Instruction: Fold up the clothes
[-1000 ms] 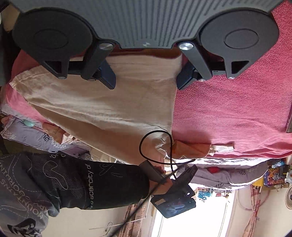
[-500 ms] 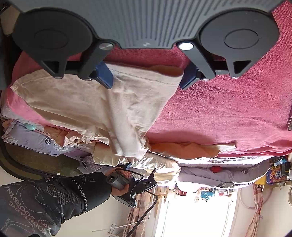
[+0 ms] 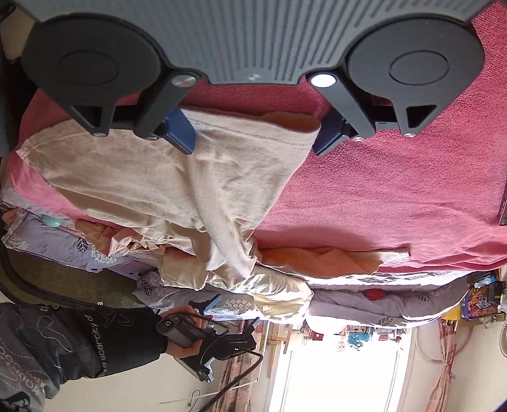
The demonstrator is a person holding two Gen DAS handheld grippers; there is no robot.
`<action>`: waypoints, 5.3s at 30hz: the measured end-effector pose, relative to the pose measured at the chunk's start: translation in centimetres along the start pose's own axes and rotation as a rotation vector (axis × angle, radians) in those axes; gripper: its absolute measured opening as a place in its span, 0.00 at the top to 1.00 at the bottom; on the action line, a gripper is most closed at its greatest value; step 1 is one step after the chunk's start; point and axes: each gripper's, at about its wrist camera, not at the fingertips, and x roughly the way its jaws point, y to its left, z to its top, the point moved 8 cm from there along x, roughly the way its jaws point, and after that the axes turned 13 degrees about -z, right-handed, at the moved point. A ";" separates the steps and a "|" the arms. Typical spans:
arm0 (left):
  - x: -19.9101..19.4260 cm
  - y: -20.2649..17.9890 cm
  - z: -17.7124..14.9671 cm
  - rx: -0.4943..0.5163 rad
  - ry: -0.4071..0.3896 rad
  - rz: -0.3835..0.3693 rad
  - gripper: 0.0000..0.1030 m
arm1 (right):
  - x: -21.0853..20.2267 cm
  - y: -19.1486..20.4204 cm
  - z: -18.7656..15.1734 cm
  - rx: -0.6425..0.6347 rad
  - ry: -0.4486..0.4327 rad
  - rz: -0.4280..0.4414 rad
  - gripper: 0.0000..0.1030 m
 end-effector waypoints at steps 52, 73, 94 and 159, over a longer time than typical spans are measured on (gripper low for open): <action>0.5 4.0 2.7 -0.609 0.041 0.115 0.62 | -17.9 -17.3 -28.0 0.040 -0.136 -0.189 0.13; -5.9 1.5 1.4 -0.699 0.102 0.280 1.00 | -19.5 -22.9 -32.9 0.318 -0.127 0.040 0.13; -9.1 -2.8 7.7 -0.358 0.037 0.256 0.98 | -20.1 -20.1 -37.4 0.182 0.065 0.106 0.95; 19.7 -0.8 8.2 -0.089 0.183 0.108 0.65 | 2.3 -42.2 -11.1 0.489 -0.052 -0.836 0.88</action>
